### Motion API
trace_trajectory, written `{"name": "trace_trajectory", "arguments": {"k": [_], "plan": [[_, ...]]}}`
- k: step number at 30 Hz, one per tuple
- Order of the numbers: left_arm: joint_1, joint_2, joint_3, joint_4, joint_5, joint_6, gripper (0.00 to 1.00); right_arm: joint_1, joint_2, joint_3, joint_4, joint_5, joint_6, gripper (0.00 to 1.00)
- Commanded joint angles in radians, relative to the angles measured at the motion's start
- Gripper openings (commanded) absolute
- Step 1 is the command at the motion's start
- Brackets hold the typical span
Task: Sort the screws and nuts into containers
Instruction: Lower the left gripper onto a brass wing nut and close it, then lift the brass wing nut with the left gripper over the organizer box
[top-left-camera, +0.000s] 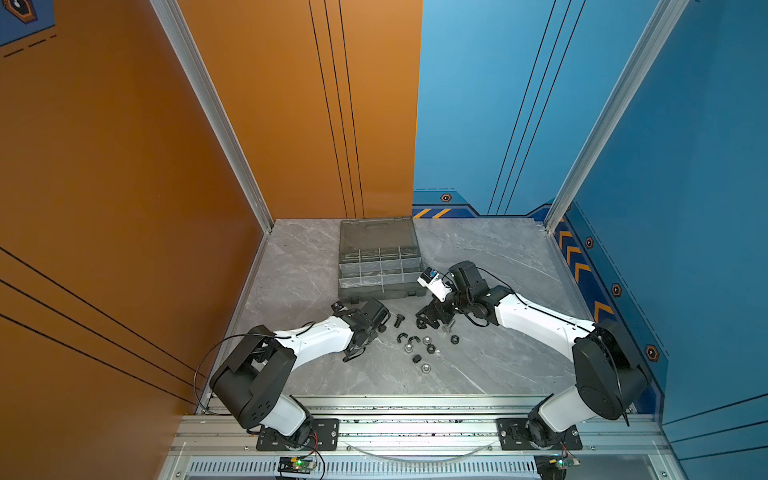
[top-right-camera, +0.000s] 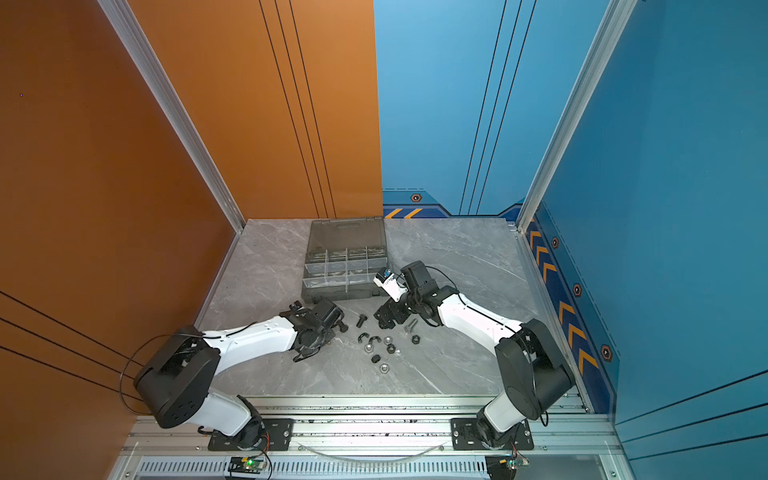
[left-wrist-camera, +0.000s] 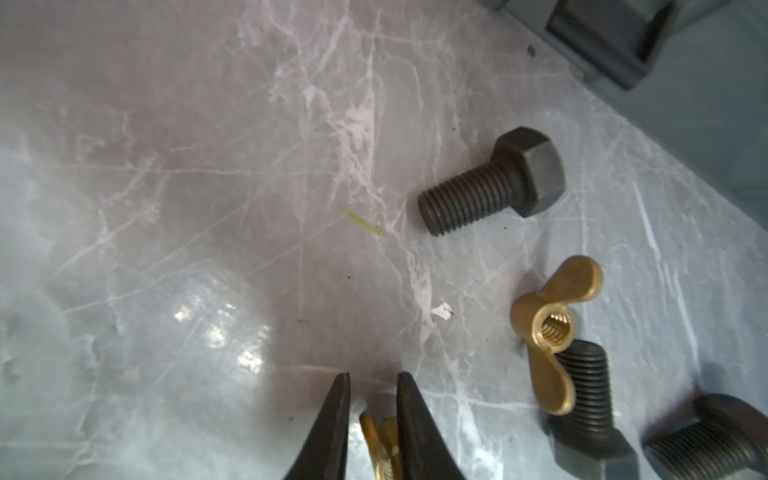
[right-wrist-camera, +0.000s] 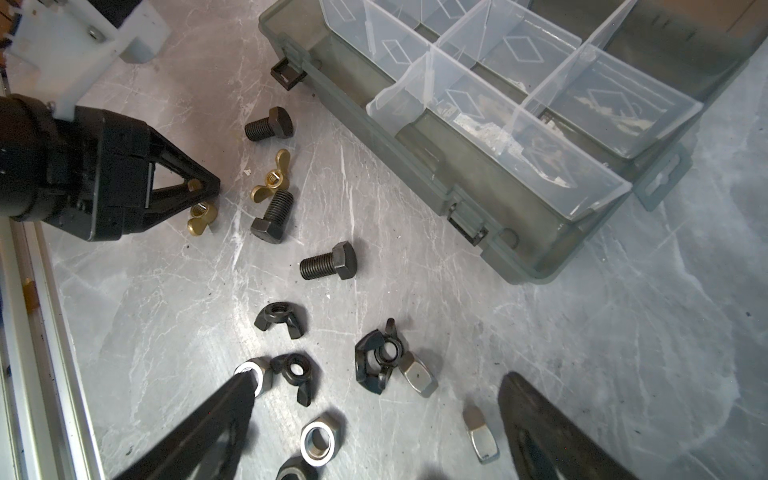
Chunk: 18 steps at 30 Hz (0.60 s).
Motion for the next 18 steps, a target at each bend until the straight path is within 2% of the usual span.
{"name": "trace_trajectory", "arguments": {"k": [1, 8, 13, 18], "plan": [[-0.008, 0.011, -0.007, -0.011, 0.006, 0.004, 0.2, -0.007, -0.019, -0.013, -0.013, -0.013, -0.012, 0.94], [-0.003, 0.011, -0.01, -0.009, 0.01, 0.006, 0.12, -0.006, -0.02, -0.013, -0.015, -0.013, -0.01, 0.94], [-0.003, 0.01, -0.01, -0.007, 0.012, 0.009, 0.01, -0.007, -0.023, -0.013, -0.016, -0.012, -0.009, 0.94], [-0.003, -0.012, -0.004, -0.015, 0.011, 0.026, 0.0, -0.006, -0.028, -0.014, -0.021, -0.012, -0.006, 0.94]]}}
